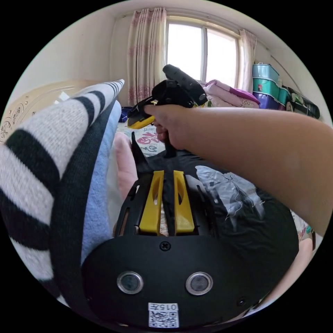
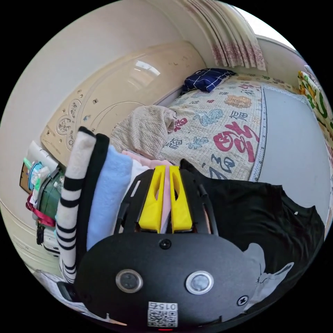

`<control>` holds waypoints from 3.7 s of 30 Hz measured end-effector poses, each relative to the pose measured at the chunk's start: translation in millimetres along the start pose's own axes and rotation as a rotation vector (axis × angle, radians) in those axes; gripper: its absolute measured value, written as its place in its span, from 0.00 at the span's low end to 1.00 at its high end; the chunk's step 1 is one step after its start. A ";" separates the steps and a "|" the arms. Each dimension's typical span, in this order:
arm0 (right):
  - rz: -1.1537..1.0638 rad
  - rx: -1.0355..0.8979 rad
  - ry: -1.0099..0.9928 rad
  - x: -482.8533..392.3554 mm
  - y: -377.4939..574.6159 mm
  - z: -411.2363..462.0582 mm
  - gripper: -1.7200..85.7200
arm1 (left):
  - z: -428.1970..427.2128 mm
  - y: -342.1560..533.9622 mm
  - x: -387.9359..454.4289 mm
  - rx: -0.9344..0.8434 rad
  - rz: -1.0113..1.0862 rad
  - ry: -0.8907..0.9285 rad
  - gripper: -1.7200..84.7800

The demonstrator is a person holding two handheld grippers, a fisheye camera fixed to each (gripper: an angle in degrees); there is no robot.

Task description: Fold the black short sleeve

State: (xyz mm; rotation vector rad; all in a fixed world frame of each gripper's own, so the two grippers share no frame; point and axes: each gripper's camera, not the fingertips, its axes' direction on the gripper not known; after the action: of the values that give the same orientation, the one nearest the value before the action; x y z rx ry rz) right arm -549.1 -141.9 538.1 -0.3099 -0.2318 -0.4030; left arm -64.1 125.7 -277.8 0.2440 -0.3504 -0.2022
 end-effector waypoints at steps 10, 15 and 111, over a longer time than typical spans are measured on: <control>-0.076 0.148 0.172 -21.6 212.3 -328.8 0.12 | -34.7 24.4 27.2 0.121 0.286 0.385 0.05; 0.228 0.150 0.349 0.7 358.9 -454.4 0.11 | -52.9 53.5 26.9 0.125 0.366 0.479 0.08; 0.088 -0.512 0.836 -198.0 202.2 -103.8 0.01 | 6.3 140.2 123.5 -0.714 0.205 -0.053 0.02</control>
State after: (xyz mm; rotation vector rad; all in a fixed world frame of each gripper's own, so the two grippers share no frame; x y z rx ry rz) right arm -625.4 68.4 336.0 -0.6211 0.7130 -0.4697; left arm 68.6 228.5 -195.6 -0.5003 -0.3330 -0.1215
